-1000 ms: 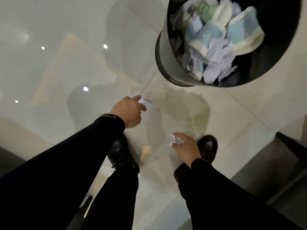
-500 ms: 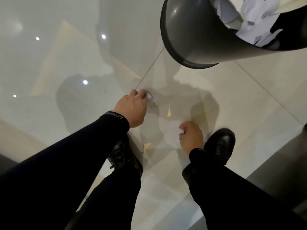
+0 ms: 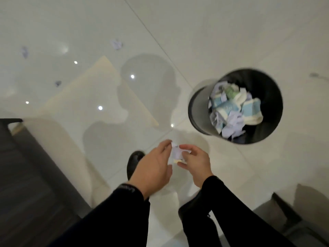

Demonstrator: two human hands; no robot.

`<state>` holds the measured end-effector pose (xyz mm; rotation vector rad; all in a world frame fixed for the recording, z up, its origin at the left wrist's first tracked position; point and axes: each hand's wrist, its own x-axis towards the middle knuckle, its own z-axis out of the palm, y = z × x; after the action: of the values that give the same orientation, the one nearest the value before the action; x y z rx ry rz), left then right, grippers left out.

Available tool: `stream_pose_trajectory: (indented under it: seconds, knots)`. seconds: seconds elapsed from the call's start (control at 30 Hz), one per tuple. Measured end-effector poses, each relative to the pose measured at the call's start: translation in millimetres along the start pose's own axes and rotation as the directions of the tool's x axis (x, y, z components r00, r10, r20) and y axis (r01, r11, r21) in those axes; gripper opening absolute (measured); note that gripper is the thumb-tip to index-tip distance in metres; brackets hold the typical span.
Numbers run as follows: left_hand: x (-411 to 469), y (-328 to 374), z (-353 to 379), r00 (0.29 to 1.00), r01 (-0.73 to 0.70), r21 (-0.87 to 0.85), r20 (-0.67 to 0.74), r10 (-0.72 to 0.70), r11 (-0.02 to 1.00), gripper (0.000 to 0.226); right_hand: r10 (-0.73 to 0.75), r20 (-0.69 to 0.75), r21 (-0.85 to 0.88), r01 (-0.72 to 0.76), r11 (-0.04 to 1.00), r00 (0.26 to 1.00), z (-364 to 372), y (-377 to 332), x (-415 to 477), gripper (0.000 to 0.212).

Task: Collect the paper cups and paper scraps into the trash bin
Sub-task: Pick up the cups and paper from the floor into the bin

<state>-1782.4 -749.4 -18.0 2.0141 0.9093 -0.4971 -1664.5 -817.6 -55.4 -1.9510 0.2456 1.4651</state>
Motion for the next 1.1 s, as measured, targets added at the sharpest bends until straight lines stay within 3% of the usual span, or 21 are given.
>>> stream_pose_trajectory:
  seconds: [0.17, 0.33, 0.5, 0.63, 0.83, 1.1]
  knots:
    - [-50, 14, -55, 0.986, 0.078, -0.153, -0.135, -0.099, 0.985, 0.054, 0.018, 0.192, 0.111, -0.04, 0.993, 0.981, 41, -74, -55, 0.022]
    - [-89, -2, -105, 0.95, 0.159, -0.304, -0.21, -0.229, 0.939, 0.051, 0.015, 0.385, -0.105, 0.028, 0.994, 0.923, 88, -110, -100, 0.02]
    - [-120, -33, -146, 0.926, 0.159, -0.408, -0.254, -0.279, 0.899, 0.053, -0.029, 0.318, -0.102, 0.064, 0.993, 0.948, 140, -129, -127, 0.02]
    - [-138, -73, -182, 0.852, 0.261, -0.464, -0.303, -0.428, 0.846, 0.046, -0.108, 0.194, -0.194, 0.146, 0.97, 0.975, 184, -155, -136, 0.026]
    - [-160, -158, -237, 0.812, 0.441, -0.44, -0.176, -0.557, 0.782, 0.042, -0.26, 0.177, -0.505, 0.314, 0.804, 0.949, 257, -205, -125, 0.031]
    - [-127, -236, -303, 0.73, 0.608, -0.395, -0.063, -0.681, 0.689, 0.045, -0.323, 0.17, -0.642, 0.353, 0.681, 0.931, 292, -276, -64, 0.004]
